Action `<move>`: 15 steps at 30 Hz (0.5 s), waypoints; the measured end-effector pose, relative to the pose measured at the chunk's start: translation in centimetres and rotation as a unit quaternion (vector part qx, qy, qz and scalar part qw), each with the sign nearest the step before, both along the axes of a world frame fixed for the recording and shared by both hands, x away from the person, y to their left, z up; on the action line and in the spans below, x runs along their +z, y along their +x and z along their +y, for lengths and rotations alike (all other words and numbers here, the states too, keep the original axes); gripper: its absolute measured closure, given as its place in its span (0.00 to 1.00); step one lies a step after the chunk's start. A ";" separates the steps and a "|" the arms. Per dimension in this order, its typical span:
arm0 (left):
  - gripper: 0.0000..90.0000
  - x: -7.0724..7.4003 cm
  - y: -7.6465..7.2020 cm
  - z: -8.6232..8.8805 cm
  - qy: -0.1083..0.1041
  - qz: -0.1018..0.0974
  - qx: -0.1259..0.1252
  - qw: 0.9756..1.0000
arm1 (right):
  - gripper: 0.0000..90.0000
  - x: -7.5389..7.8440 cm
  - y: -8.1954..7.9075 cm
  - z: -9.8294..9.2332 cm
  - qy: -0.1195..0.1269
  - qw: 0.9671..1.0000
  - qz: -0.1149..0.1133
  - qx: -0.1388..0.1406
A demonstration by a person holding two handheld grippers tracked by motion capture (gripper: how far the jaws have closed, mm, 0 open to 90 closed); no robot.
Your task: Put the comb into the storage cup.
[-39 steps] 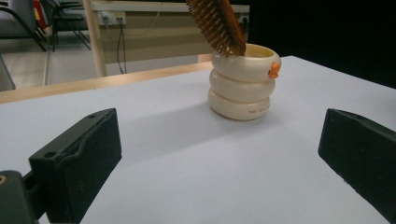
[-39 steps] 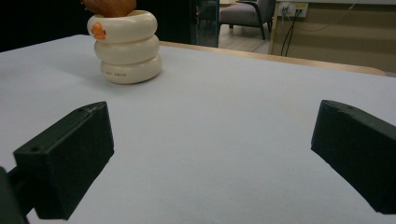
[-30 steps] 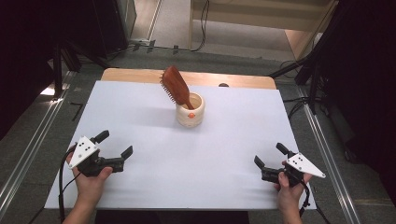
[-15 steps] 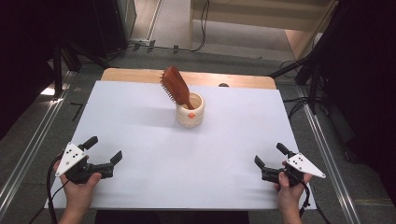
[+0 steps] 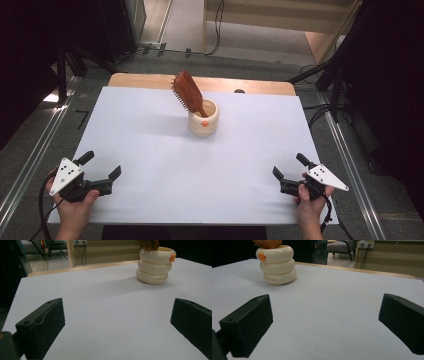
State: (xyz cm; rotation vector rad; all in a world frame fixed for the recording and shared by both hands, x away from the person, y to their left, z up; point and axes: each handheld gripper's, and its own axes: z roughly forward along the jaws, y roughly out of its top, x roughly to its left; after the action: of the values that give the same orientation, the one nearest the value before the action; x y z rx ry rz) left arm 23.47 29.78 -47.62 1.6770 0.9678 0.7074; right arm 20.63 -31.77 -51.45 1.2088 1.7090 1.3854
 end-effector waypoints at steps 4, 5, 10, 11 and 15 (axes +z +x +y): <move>0.00 -0.3 0.1 0.4 0.010 -0.001 0.005 1.000 | 0.00 0.0 0.0 0.0 -0.001 1.000 -0.001 -0.001; 0.00 -0.4 0.2 0.4 0.018 0.000 0.004 1.000 | 0.00 0.0 0.0 0.0 0.000 1.000 0.000 -0.001; 0.00 -0.9 0.2 0.5 0.016 0.005 0.004 1.000 | 0.00 0.0 0.1 -0.1 0.002 1.000 -0.001 -0.003; 0.00 -1.0 0.2 0.6 0.013 0.006 0.004 1.000 | 0.00 0.0 0.1 -0.1 0.002 1.000 -0.002 -0.003; 0.00 -1.2 0.3 0.7 0.002 0.010 0.004 1.000 | 0.00 -0.1 0.1 0.0 -0.001 1.000 -0.003 0.001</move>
State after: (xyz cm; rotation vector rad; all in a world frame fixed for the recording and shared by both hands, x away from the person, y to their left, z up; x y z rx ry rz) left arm 23.82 30.51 -48.83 1.6870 0.9880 0.7000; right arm 20.72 -31.79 -51.51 1.2020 1.7082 1.3869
